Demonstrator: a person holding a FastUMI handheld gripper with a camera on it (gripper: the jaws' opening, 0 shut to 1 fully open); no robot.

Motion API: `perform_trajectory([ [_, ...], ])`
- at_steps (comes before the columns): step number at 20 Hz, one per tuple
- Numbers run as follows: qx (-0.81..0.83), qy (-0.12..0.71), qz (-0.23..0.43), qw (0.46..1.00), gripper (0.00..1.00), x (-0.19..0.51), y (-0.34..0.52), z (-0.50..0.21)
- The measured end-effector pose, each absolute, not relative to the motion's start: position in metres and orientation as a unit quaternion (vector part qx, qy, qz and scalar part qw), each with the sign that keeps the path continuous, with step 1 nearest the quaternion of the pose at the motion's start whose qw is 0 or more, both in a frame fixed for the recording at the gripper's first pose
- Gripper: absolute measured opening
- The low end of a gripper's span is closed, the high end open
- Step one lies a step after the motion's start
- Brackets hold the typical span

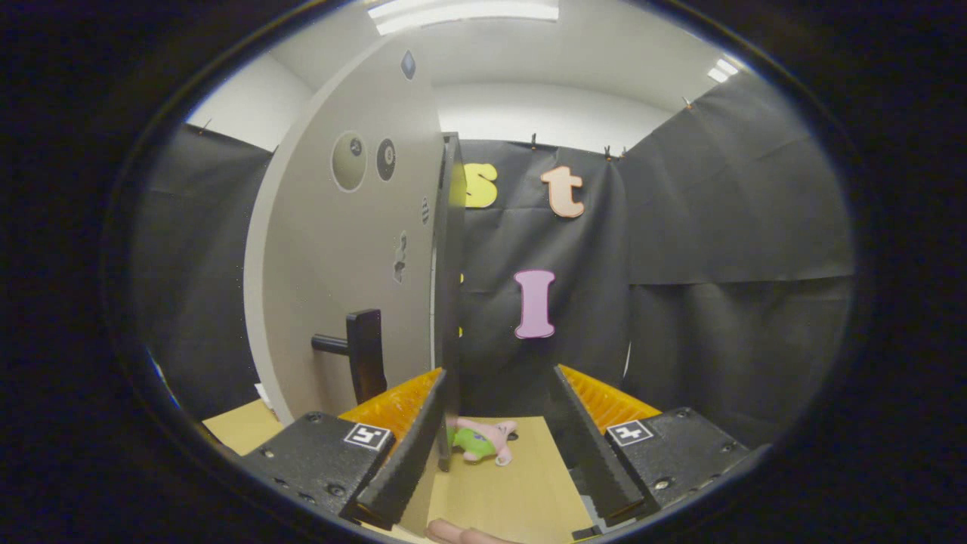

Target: Open the shoe cabinet door, grab the shoes and put them into the shoe cabinet, then close the shoe cabinet door.

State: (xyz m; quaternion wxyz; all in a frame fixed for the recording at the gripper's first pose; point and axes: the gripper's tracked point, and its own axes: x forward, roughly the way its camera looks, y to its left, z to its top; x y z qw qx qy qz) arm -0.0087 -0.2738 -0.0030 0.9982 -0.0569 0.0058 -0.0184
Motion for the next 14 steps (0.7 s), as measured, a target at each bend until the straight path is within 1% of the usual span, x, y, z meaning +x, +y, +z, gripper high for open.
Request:
perform_trajectory([
  [5,-0.053,0.024,0.014,0.998,0.9,-0.01,-0.235,-0.01],
  [7,-0.058,0.017,0.026,0.998,0.9,-0.011,-0.218,-0.007],
  [14,-0.065,0.0,0.033,0.997,0.9,-0.007,-0.178,-0.008],
])
